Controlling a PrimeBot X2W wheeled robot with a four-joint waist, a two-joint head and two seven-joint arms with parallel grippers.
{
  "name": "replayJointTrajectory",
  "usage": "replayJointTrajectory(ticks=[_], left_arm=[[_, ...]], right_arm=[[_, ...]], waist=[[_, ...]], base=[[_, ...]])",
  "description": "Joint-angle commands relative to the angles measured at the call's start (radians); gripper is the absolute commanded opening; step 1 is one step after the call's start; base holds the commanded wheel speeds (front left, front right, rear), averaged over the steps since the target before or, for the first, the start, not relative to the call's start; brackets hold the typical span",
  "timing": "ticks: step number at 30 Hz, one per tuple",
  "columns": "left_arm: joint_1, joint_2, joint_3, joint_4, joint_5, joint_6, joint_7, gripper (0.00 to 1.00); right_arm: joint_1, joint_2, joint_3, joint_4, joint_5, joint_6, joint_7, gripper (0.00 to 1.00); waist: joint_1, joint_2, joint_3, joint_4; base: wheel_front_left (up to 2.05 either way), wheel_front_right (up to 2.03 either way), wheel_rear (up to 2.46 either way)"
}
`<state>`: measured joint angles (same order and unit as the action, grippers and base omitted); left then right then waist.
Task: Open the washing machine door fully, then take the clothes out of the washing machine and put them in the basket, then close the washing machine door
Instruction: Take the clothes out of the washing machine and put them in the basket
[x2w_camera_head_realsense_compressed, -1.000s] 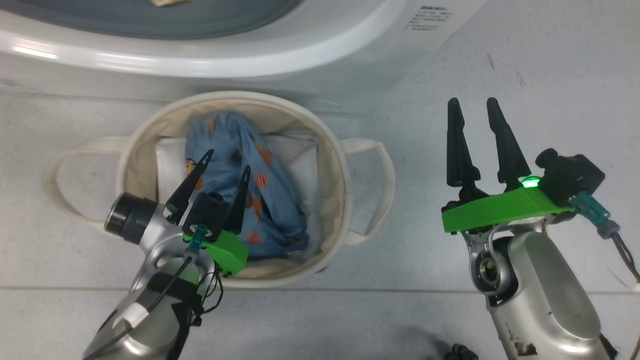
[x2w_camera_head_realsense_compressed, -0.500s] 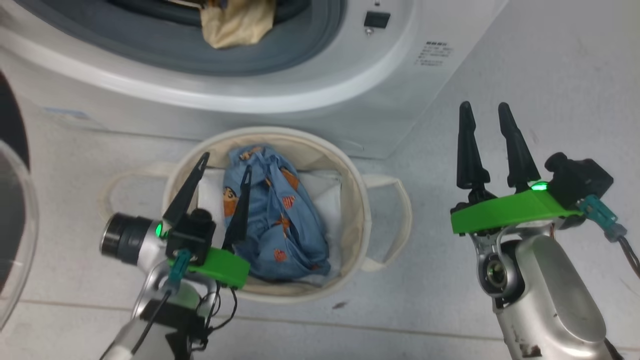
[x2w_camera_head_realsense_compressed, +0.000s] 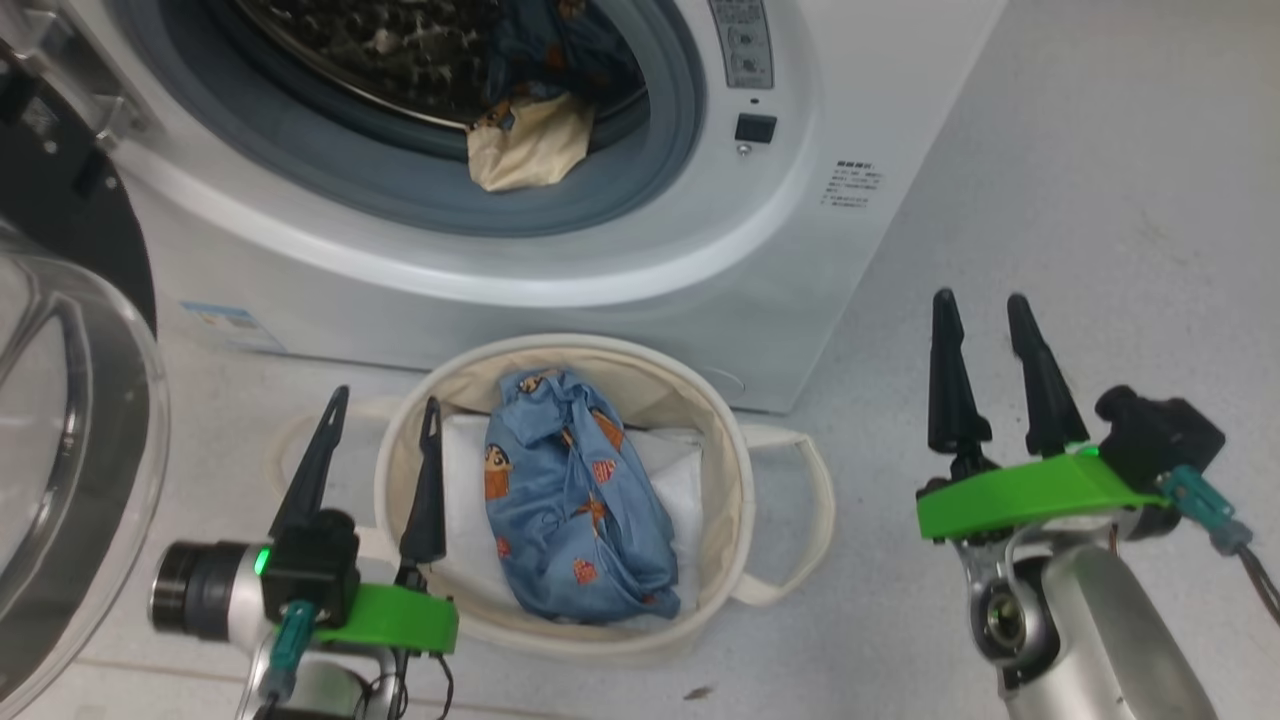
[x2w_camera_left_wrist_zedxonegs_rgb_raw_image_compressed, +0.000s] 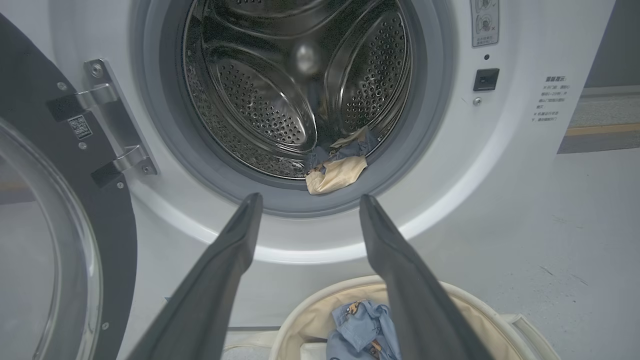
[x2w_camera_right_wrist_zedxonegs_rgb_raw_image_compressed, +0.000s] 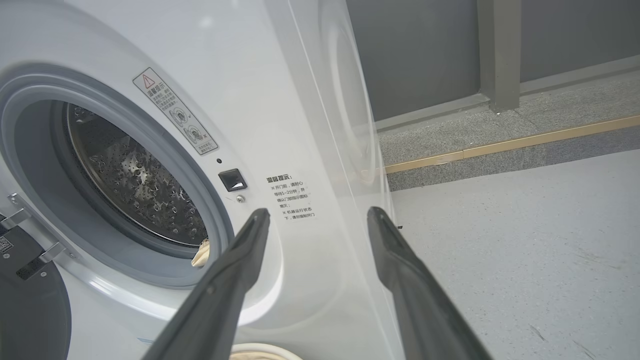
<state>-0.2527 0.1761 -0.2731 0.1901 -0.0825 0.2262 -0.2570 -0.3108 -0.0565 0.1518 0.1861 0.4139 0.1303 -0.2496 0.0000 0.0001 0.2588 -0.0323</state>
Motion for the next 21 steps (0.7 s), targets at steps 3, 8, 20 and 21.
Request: replayJointTrajectory(ticks=[3,8,20,21], left_arm=[[0.026,0.001,0.067,-0.062,-0.005,0.010,-0.005,1.00],[0.067,-0.018,0.106,-0.088,-0.009,0.011,-0.005,1.00],[0.130,-0.048,0.158,-0.099,0.003,-0.007,-0.005,1.00],[0.134,-0.050,0.161,-0.098,0.005,-0.010,-0.005,1.00]], right_arm=[[0.031,0.006,0.024,-0.032,0.001,0.000,-0.012,1.00],[0.068,0.006,0.038,-0.023,0.010,0.000,-0.012,1.00],[0.099,0.006,0.063,-0.014,0.028,0.000,-0.012,1.00],[0.100,0.006,0.063,-0.014,0.028,0.000,-0.012,1.00]], waist=[[0.0000,-0.0001,-0.040,0.005],[0.0000,-0.0001,-0.071,0.001],[0.0000,-0.0001,-0.117,-0.014],[0.0000,-0.0001,-0.120,-0.015]], base=[[0.00,0.00,0.00],[0.00,0.00,0.00],[0.00,0.00,0.00],[0.00,0.00,0.00]])
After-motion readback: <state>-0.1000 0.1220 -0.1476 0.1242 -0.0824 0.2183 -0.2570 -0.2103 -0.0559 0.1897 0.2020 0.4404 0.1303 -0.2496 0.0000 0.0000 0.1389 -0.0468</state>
